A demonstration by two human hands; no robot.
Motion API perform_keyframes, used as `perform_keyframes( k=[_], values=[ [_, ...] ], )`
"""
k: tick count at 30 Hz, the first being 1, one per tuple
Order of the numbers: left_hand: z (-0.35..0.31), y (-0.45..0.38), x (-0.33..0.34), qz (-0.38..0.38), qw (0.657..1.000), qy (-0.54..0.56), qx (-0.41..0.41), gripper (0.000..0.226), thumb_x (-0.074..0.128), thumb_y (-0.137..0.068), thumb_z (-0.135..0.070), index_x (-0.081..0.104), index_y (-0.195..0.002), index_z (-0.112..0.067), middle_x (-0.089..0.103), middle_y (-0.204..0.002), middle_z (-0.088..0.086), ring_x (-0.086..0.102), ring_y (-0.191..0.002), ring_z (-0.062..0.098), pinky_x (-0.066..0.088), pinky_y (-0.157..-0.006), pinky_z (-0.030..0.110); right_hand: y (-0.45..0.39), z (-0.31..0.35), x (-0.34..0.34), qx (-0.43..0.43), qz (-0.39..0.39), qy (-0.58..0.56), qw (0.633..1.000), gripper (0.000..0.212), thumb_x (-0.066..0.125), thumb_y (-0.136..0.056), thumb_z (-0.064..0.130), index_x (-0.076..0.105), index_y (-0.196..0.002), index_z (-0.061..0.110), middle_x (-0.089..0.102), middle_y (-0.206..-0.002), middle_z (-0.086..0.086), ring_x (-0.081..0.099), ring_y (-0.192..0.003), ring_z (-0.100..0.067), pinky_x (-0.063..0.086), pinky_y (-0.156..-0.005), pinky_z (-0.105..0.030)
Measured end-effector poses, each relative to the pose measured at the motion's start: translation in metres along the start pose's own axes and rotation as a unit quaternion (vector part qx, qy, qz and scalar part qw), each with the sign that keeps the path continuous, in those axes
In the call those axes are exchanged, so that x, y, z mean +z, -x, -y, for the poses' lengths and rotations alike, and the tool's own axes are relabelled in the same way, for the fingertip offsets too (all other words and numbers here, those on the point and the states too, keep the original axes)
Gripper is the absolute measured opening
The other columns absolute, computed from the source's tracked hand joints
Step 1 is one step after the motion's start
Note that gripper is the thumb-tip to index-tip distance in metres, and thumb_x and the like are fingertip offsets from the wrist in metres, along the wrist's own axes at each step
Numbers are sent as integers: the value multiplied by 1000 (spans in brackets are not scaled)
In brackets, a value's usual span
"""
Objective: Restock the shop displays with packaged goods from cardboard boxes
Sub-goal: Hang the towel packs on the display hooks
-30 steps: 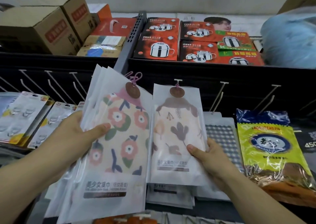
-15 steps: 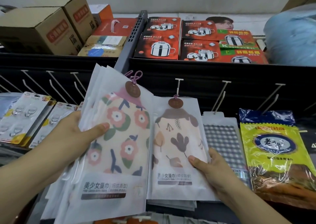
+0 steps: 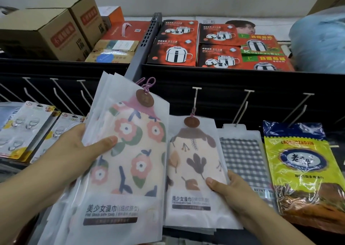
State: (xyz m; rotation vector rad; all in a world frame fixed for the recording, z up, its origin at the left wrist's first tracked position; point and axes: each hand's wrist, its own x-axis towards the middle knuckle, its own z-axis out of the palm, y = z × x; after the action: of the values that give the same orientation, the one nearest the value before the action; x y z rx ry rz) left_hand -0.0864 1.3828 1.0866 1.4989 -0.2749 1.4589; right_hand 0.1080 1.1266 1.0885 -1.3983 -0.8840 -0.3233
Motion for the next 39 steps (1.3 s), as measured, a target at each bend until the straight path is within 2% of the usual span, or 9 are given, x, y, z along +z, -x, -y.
perform_keyframes(
  k=[7, 12, 16, 23, 27, 31, 33, 35, 39],
  values=[
    [-4, 1, 1, 6, 1000, -1, 2, 18, 67, -82, -26, 63, -99, -26, 74, -69, -4, 70, -54, 20, 52, -56, 34, -36, -21, 5, 86, -67, 138, 984, 37, 67, -88, 24, 54, -118, 7, 69, -104, -11, 69, -90, -29, 58, -79, -42],
    [-6, 3, 0, 3, 1000, 1, 7, 17, 70, -81, -30, 64, -96, -28, 73, -64, -6, 68, -49, 19, 51, -39, 28, -55, -28, 22, 117, -76, 278, 950, 51, 56, -95, 33, 41, -133, 3, 54, -132, -14, 55, -115, -30, 48, -93, -34],
    [-5, 6, -2, 14, 1000, 8, 4, 32, 74, -73, -36, 65, -102, -25, 74, -70, 2, 70, -53, 26, 55, -46, 35, -56, -27, 29, 151, -22, 415, 897, 45, 42, -101, 36, 49, -126, 0, 60, -121, -13, 58, -105, -27, 40, -74, -24],
    [-8, 12, -5, 47, 999, -2, -5, 84, 83, -29, -67, 66, -102, -29, 75, -75, 5, 71, -58, 29, 53, -40, 32, -48, -27, 31, 160, -1, 517, 841, 42, 36, -102, 38, 57, -115, 3, 54, -134, -15, 53, -122, -27, 44, -94, -29],
    [-8, 9, -3, 43, 998, 44, -20, 34, 69, -75, -30, 65, -107, -20, 75, -77, 7, 71, -61, 30, 55, -43, 34, -39, -25, 37, 140, 10, 600, 788, 43, 44, -99, 37, 50, -126, 5, 54, -134, -10, 55, -120, -22, 45, -89, -26],
    [-9, 11, -1, 38, 998, 40, -38, 30, 68, -81, -27, 63, -110, -20, 76, -84, 6, 73, -68, 28, 57, -55, 36, -21, -4, 43, 74, 7, 672, 736, 20, 55, -93, 30, 46, -84, 15, 59, -114, -4, 60, -103, -20, 49, -75, -26],
    [-10, 10, 1, 28, 997, 50, -47, 29, 69, -80, -26, 61, -107, -18, 76, -81, 6, 72, -64, 26, 55, -45, 31, -8, 15, 47, -8, -19, 652, 758, 33, 54, -93, 42, 43, -77, 15, 57, -83, 0, 58, -76, -16, 43, -56, -23],
    [-13, 9, 4, 29, 996, 68, -52, 31, 70, -80, -25, 62, -108, -16, 75, -81, 8, 72, -63, 26, 54, -43, 30, 2, 33, 51, -116, -42, 548, 827, 42, 47, -94, 53, 52, -75, 15, 57, -64, 3, 57, -56, -11, 46, -52, -22],
    [-19, 1, 19, 42, 993, 95, -48, 37, 71, -77, -27, 65, -111, -14, 75, -87, 9, 73, -68, 26, 57, -51, 33, 10, 58, 66, -123, 31, 238, 963, 66, 34, -83, 75, 70, -91, 21, 73, -83, 4, 69, -79, -14, 57, -79, -35]
  ],
)
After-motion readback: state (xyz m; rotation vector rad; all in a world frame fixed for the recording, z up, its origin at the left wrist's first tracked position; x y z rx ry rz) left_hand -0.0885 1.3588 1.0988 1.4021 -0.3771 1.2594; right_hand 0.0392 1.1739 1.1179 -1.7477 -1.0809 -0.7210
